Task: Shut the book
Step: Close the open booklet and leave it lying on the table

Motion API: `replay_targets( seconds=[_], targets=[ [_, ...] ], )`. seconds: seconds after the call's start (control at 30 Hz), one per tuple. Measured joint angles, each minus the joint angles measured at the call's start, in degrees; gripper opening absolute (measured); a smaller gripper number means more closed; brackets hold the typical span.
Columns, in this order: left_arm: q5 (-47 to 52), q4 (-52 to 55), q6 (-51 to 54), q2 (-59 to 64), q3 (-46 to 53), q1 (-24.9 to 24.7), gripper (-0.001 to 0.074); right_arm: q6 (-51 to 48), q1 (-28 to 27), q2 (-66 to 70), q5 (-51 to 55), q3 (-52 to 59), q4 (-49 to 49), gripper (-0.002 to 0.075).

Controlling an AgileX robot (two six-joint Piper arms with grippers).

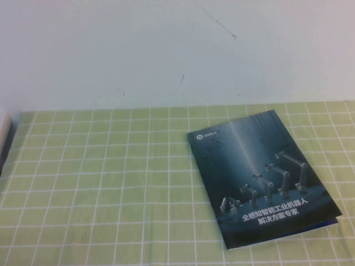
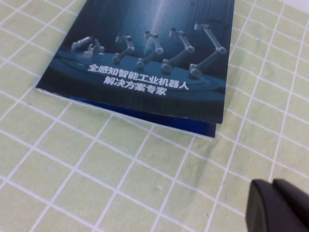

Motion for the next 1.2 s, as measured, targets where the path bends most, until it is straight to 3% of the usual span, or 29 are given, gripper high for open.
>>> replay_targets(
  seconds=[0.33, 0.63, 1.2],
  targets=[
    [0.0, 0.0, 0.0, 0.0, 0.0, -0.1, -0.0003, 0.0, 0.0, 0.0, 0.0, 0.0, 0.0, -0.0003],
    [0.0, -0.12, -1.71, 0.0, 0.0, -4.4, -0.0003, 0.0, 0.0, 0.0, 0.0, 0.0, 0.08, -0.0003],
    [0.0, -0.12, -2.27, 0.0, 0.0, -4.43, -0.0002, 0.0, 0.0, 0.0, 0.0, 0.0, 0.08, -0.0003]
  ],
)
